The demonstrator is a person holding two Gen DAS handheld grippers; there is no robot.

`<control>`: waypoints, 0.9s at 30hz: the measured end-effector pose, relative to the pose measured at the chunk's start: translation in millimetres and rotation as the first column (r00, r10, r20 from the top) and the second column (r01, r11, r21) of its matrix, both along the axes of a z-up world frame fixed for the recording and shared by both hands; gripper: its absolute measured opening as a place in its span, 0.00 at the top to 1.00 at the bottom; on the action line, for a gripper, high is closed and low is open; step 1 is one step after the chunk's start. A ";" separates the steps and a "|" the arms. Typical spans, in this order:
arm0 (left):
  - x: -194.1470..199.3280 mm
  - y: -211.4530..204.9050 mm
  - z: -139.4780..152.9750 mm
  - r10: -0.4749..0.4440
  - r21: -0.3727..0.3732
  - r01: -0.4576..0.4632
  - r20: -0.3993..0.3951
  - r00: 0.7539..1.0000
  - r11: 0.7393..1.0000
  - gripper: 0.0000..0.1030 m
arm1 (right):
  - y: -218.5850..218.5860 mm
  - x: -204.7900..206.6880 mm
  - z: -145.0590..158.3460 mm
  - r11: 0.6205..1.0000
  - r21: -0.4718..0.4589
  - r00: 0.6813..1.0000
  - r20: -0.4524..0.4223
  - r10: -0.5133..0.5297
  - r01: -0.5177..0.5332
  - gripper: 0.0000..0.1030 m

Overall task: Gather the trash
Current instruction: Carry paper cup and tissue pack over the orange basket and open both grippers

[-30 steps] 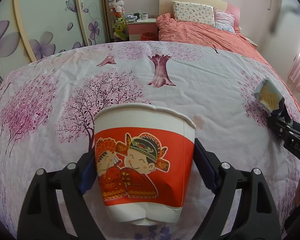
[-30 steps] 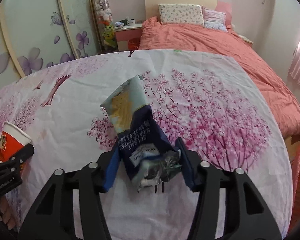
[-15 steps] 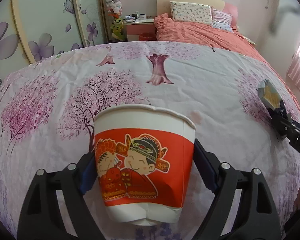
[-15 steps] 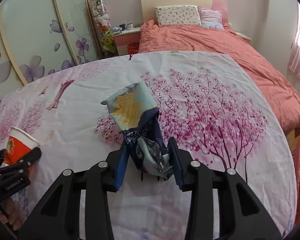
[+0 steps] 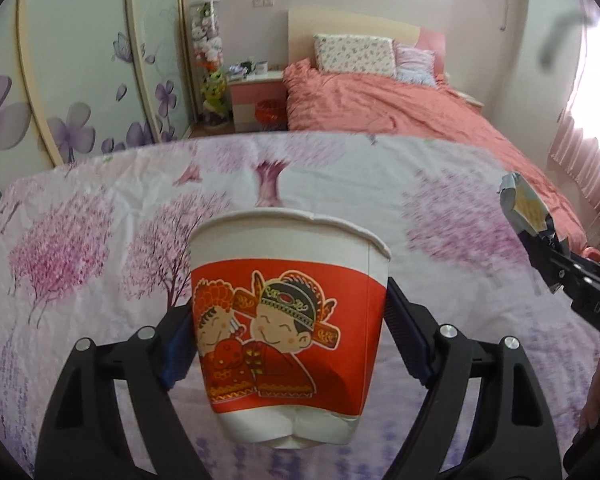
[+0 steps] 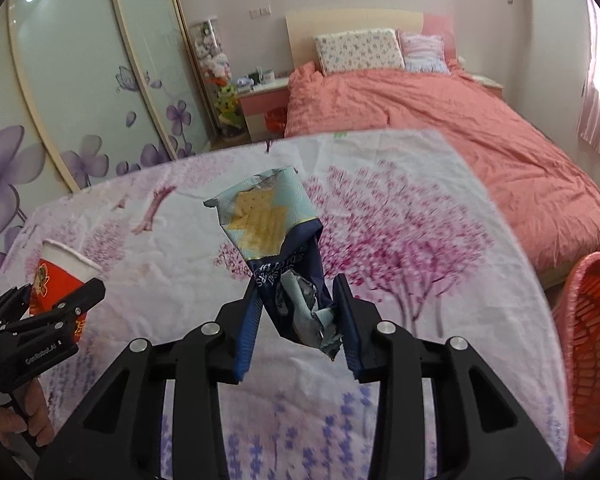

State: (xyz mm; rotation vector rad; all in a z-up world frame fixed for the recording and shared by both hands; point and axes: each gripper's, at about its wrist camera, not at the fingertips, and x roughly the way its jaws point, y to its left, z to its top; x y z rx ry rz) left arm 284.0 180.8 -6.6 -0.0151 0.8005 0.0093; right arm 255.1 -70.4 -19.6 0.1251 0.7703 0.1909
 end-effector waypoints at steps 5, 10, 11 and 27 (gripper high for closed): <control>-13.7 -23.5 29.7 -0.035 -0.028 0.037 0.053 0.998 0.999 0.22 | -20.4 -22.4 22.6 0.999 0.031 0.998 0.063 -0.025 0.023 0.64; -27.7 -48.7 55.1 -0.068 -0.041 0.072 0.100 0.993 0.997 0.22 | -49.7 -41.5 38.7 0.993 0.084 0.990 0.112 -0.088 0.078 0.64; -31.7 -56.8 61.3 -0.079 -0.043 0.084 0.111 0.991 0.996 0.22 | -57.3 -45.1 40.9 0.991 0.098 0.988 0.117 -0.105 0.094 0.64; -63.2 -192.2 94.6 -0.297 -0.065 0.311 0.168 0.940 0.948 0.22 | -154.8 -100.9 53.7 0.955 0.116 0.934 0.208 -0.291 0.272 0.64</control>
